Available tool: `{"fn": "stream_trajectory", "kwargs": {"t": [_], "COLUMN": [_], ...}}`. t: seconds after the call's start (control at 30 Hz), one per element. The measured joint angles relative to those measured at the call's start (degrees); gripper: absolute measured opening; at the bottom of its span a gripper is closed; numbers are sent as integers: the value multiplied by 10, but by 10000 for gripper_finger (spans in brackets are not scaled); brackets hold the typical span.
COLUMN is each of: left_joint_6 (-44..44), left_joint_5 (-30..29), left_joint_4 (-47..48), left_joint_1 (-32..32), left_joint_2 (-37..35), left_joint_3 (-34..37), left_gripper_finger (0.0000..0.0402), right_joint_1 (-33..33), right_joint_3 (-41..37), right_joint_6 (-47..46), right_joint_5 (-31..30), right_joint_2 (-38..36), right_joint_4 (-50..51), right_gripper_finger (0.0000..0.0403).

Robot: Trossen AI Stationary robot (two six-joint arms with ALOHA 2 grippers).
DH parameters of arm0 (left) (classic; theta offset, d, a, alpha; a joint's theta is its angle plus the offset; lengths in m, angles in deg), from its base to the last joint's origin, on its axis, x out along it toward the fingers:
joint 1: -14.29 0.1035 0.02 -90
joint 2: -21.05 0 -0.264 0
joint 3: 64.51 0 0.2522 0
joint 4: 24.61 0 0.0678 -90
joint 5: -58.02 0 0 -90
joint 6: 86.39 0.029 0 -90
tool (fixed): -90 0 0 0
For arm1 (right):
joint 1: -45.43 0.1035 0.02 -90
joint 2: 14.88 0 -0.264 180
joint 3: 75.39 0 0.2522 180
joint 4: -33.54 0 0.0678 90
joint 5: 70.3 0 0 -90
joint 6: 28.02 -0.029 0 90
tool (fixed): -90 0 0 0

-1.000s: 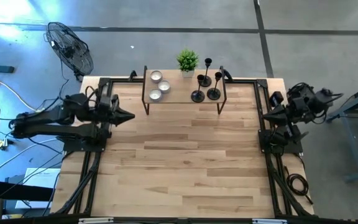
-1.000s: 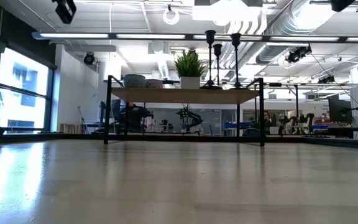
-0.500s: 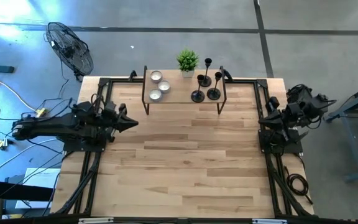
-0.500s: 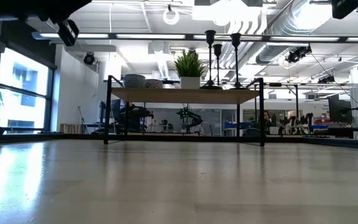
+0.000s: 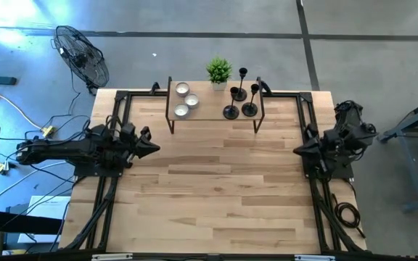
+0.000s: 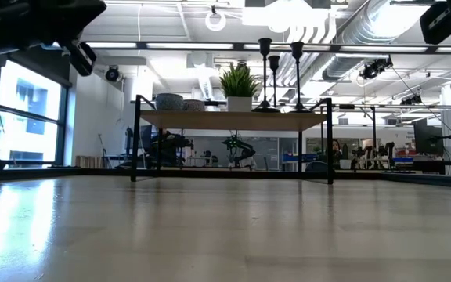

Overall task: Pick & Place candle stick holders
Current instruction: Return to Home Position

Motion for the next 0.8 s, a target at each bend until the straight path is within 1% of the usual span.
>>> {"fn": "stream_trajectory", "kwargs": {"t": [0.1,0.37,0.6,0.8], "left_joint_6": [-2,0,0,2], "left_joint_5": [8,7,25,25], "left_joint_4": [3,-4,9,21], "left_joint_1": [0,0,0,0], "left_joint_2": [0,0,0,0], "left_joint_3": [7,38,39,39], "left_gripper_finger": [0,0,0,0], "right_joint_1": [0,0,0,0], "right_joint_3": [-7,-32,-50,-93], "right_joint_6": [-14,-56,-70,-109], "right_joint_5": [3,-13,-36,-46], "right_joint_2": [0,0,0,0], "right_joint_4": [-1,1,-4,-12], "right_gripper_finger": [0,0,0,0]}}
